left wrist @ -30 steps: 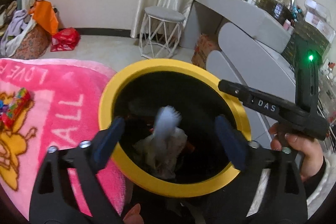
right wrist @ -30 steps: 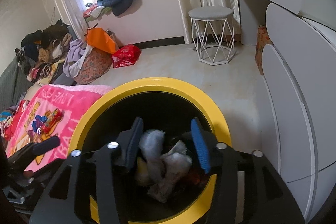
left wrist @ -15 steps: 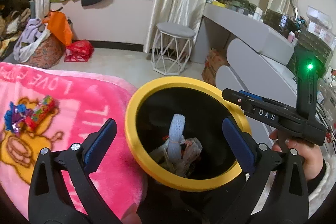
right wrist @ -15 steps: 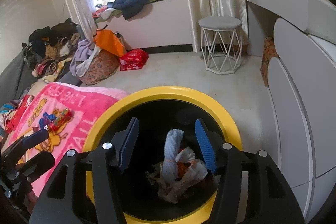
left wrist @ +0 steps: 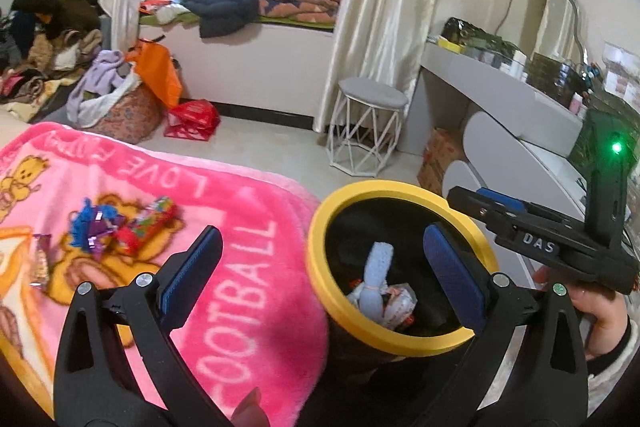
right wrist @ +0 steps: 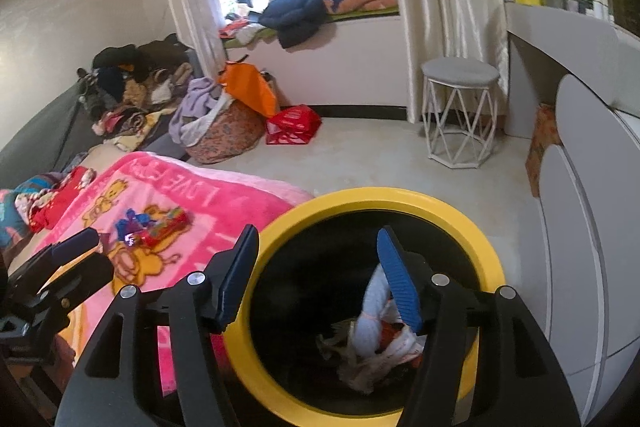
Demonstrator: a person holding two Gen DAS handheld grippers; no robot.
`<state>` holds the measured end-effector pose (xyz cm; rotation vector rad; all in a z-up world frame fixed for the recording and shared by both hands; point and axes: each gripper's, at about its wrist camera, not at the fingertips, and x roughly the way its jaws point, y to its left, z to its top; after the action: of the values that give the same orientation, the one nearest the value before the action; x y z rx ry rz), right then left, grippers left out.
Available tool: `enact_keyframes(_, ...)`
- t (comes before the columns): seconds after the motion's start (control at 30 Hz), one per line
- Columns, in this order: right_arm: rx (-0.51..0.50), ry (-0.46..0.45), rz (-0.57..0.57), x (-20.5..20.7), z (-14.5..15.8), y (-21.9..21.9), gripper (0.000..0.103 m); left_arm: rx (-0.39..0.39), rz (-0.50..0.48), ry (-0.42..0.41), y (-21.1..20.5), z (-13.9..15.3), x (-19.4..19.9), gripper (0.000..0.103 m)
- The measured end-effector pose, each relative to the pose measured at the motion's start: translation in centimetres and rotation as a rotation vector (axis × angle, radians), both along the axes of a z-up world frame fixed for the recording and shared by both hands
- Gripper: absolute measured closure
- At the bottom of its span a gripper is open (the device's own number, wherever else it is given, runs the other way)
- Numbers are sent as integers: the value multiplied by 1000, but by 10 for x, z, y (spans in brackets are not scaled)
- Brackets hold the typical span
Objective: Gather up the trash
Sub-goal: 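Move both open tools back over the remaining trash on the blanket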
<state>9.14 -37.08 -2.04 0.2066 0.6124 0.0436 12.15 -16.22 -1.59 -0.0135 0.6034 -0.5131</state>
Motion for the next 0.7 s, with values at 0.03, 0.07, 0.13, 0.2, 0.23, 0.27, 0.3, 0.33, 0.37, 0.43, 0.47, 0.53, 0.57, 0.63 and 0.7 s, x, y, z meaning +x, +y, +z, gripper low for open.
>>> enact_keyframes(0.03,-1,-3,9,-1,1,3,43,-1,13,-4,5,1,0,10)
enact_keyframes(0.07,-5,-5,20,-1,3,7,43,-4,24,-7,10,3,-1,10)
enact_keyframes(0.13,-12,-12,34,-2,5,14,43,-9,44,-13,18,5,-2,10)
enact_keyframes(0.2,-16,-20,54,-4,8,23,43,-11,61,-18,26,6,-2,10)
enact_keyframes(0.23,-19,-24,61,-4,9,25,43,-11,71,-22,30,7,-2,10)
enact_keyframes(0.27,-22,-28,71,-5,11,30,43,-13,81,-26,34,8,-3,10)
enact_keyframes(0.3,-24,-33,80,-5,12,34,43,-14,90,-29,39,9,-3,10)
enact_keyframes(0.33,-27,-38,90,-6,13,39,42,-15,103,-34,43,10,-4,10)
enact_keyframes(0.37,-32,-43,102,-7,15,44,42,-16,112,-37,47,11,-4,10)
enact_keyframes(0.43,-34,-48,120,-7,17,52,42,-23,131,-38,56,12,-4,10)
enact_keyframes(0.47,-31,-50,131,-7,17,56,42,-29,138,-37,60,12,-3,10)
enact_keyframes(0.53,-22,-48,148,-7,18,63,42,-39,158,-35,71,12,-3,10)
enact_keyframes(0.57,-18,-48,159,-7,18,67,42,-44,172,-36,77,12,-3,10)
enact_keyframes(0.63,-20,-47,175,-6,19,76,42,-51,191,-34,85,12,-3,10)
enact_keyframes(0.7,-31,-46,196,-6,20,86,42,-57,209,-33,93,12,-3,10)
